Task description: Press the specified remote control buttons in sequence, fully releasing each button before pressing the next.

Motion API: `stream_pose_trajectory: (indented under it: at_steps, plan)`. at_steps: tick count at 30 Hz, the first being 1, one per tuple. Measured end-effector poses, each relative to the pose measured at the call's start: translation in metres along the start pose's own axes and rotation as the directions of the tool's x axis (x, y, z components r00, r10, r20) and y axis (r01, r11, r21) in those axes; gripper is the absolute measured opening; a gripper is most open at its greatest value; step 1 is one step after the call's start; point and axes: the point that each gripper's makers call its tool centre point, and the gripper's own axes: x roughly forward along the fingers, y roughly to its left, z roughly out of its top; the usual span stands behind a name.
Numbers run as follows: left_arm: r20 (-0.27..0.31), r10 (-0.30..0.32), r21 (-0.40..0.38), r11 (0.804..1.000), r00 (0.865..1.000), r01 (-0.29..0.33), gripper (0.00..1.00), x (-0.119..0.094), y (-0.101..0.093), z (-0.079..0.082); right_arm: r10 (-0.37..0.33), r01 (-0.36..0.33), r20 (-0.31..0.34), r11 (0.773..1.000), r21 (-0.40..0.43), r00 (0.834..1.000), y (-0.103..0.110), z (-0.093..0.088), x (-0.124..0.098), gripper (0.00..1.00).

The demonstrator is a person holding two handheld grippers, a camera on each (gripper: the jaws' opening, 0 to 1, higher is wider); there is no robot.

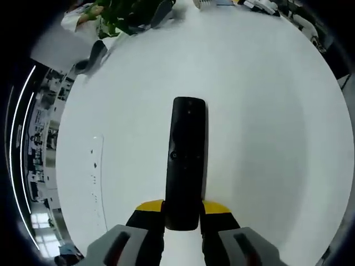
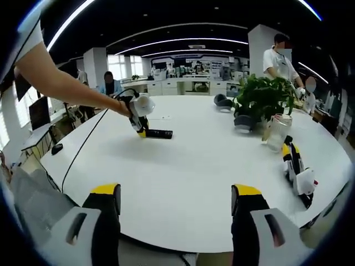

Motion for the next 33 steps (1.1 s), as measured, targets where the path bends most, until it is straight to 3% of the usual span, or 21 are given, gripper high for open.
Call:
stream_pose_trajectory:
  at_steps: [10,13,18,21,23,26,33]
  plan:
    - [0.013,-0.003,-0.031,1.000,1.000,0.004,0.25,0.001,0.000,0.000,0.003,-0.003,-0.002,1.000,-0.001,1.000,0.000,0.000,0.000,0.86]
    - [0.027,0.059,-0.044,0.997,0.998,-0.058,0.33,-0.001,0.009,-0.001,0.005,-0.005,0.004,1.000,-0.002,1.000,0.001,0.001,0.000,0.87]
    - [0.038,0.101,-0.124,0.988,0.994,-0.095,0.43,-0.002,0.018,-0.005,0.007,-0.007,0.006,1.000,-0.004,1.000,0.001,0.001,0.000,0.87]
    - [0.045,0.183,-0.190,0.967,0.982,-0.171,0.58,-0.006,0.032,-0.010,0.006,-0.006,0.007,1.000,-0.005,1.000,0.001,0.001,0.000,0.88]
    - [0.044,0.199,-0.259,0.949,0.979,-0.181,0.65,-0.006,0.036,-0.014,0.006,-0.006,0.009,1.000,-0.005,1.000,0.001,0.001,0.000,0.88]
    - [0.058,0.231,-0.300,0.932,0.971,-0.204,0.74,-0.008,0.041,-0.019,0.006,-0.006,0.011,1.000,-0.005,1.000,0.001,0.002,0.000,0.88]
    - [0.070,0.308,-0.426,0.869,0.949,-0.251,0.88,-0.011,0.049,-0.031,0.009,-0.009,0.011,1.000,-0.005,1.000,0.001,0.002,0.000,0.88]
